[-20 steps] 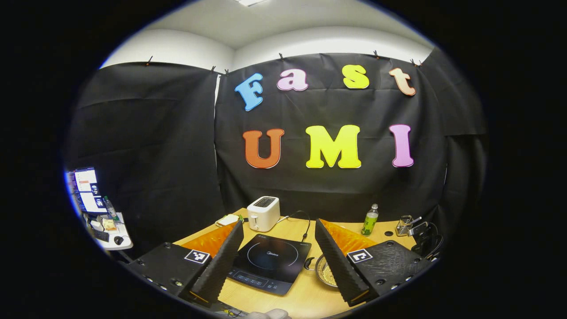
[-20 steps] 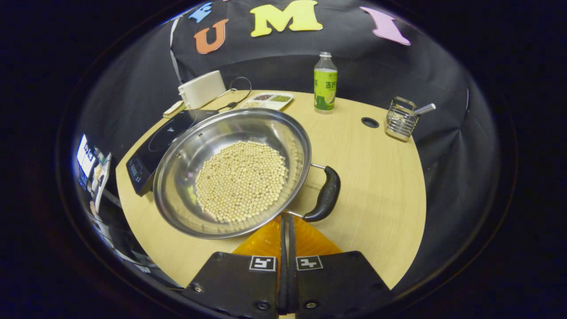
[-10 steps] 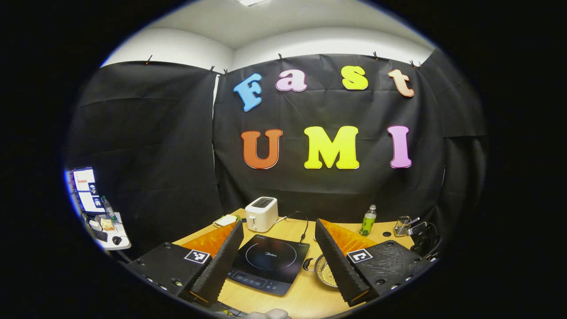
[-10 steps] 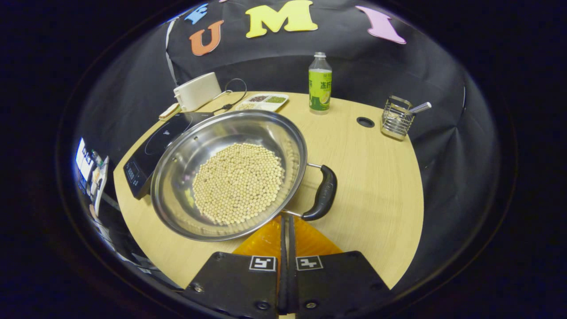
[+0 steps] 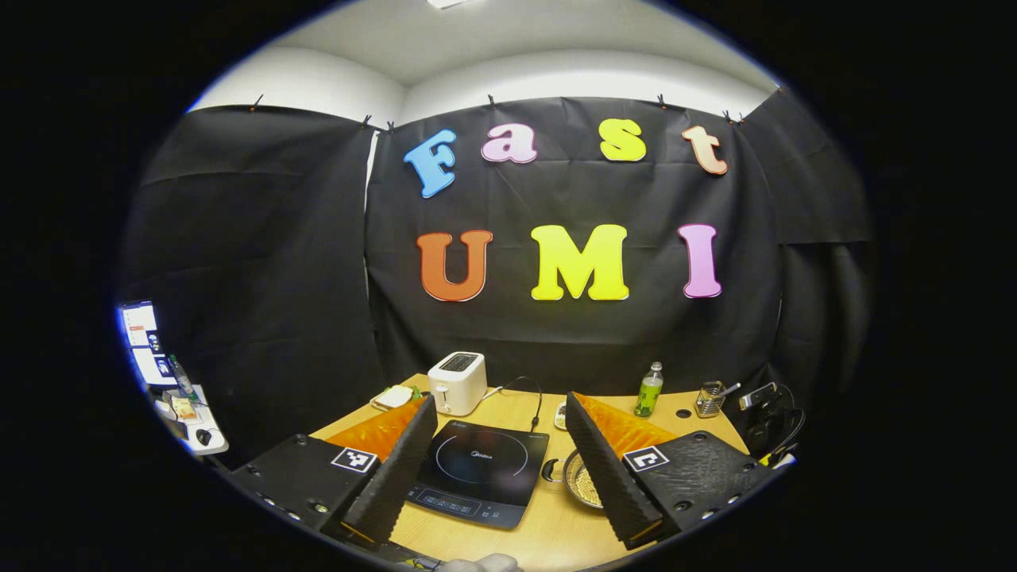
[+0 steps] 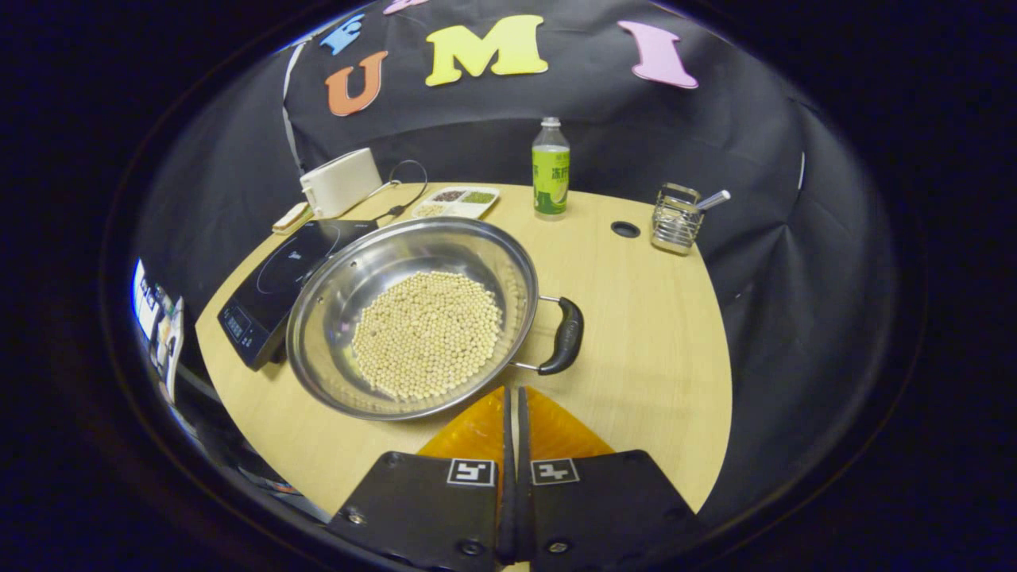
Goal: First push the handle of the pot to place it horizontally, then grasp the pot with both hands and set it on the induction cooktop.
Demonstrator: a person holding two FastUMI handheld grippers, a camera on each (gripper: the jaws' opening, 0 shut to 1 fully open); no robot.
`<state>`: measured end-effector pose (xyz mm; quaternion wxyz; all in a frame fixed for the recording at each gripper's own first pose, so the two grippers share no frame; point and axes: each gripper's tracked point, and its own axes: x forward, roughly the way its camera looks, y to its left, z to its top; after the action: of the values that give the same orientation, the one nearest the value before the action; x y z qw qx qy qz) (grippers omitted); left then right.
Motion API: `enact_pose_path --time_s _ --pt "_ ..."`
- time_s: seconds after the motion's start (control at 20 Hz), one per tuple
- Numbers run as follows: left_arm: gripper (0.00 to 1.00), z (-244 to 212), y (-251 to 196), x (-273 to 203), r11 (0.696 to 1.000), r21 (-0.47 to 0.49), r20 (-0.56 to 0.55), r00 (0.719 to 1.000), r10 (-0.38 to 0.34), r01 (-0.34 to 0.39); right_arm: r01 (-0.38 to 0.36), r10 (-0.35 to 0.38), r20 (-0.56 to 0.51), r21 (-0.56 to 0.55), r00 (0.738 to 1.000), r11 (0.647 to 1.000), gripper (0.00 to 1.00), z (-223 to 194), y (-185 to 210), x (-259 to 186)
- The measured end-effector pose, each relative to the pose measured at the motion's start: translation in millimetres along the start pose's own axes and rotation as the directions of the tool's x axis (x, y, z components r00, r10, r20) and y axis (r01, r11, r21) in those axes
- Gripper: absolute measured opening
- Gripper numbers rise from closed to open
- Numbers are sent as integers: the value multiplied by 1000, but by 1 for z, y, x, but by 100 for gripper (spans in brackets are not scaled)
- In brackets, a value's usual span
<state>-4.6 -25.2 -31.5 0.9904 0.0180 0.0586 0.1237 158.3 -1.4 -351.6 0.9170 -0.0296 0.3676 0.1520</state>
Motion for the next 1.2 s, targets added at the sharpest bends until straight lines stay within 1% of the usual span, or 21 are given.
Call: enact_pose_path --time_s 0.15,0.2,0.25,0.4,0.45,0.5,0.55,0.65,0.7,0.8,0.85,0.95,1.0,1.1,1.2 --pt "97 -6 0 0 999 6 -3 999 -51 51 35 -36 33 41 999 999 4 -4 1 -23" --pt "97 -9 1 0 998 10 -7 998 -66 66 50 -51 32 56 998 997 1 -7 1 -30" --pt "96 -12 2 1 996 11 -10 996 -85 85 56 -58 37 72 998 996 4 -10 3 -38" --pt "97 -20 4 1 990 8 -15 990 -139 139 87 -94 64 109 993 990 4 -17 6 -61" --pt "96 -23 6 0 988 10 -16 988 -156 156 99 -108 71 120 992 988 1 -21 7 -68" --pt "97 -26 8 0 985 12 -15 985 -171 171 113 -124 81 130 989 985 6 -25 8 -76" --pt "97 -30 9 -1 982 12 -20 982 -187 187 128 -140 90 137 986 982 7 -29 9 -85" --pt "97 -37 13 -1 977 10 -23 977 -213 213 149 -163 92 143 982 978 15 -40 14 -99" --pt "97 -42 16 -2 974 9 -29 974 -225 226 152 -166 89 148 982 977 27 -46 18 -106" --pt "96 -55 18 -2 969 8 -52 968 -245 246 162 -176 81 156 981 974 43 -57 23 -117" --pt "96 -61 18 -3 967 5 -59 965 -255 256 167 -181 79 158 980 973 46 -61 27 -122" --pt "97 -73 19 0 962 -1 -76 960 -271 271 178 -192 84 156 978 972 48 -68 32 -132" --pt "97 -80 17 0 960 -9 -90 956 -278 279 182 -197 88 153 976 971 65 -69 35 -134" --pt "96 -94 13 3 956 -25 -117 949 -293 292 177 -193 100 155 976 972 85 -72 40 -136" --pt "97 -107 9 8 955 -27 -143 945 -295 294 180 -195 87 155 977 971 92 -78 39 -133"
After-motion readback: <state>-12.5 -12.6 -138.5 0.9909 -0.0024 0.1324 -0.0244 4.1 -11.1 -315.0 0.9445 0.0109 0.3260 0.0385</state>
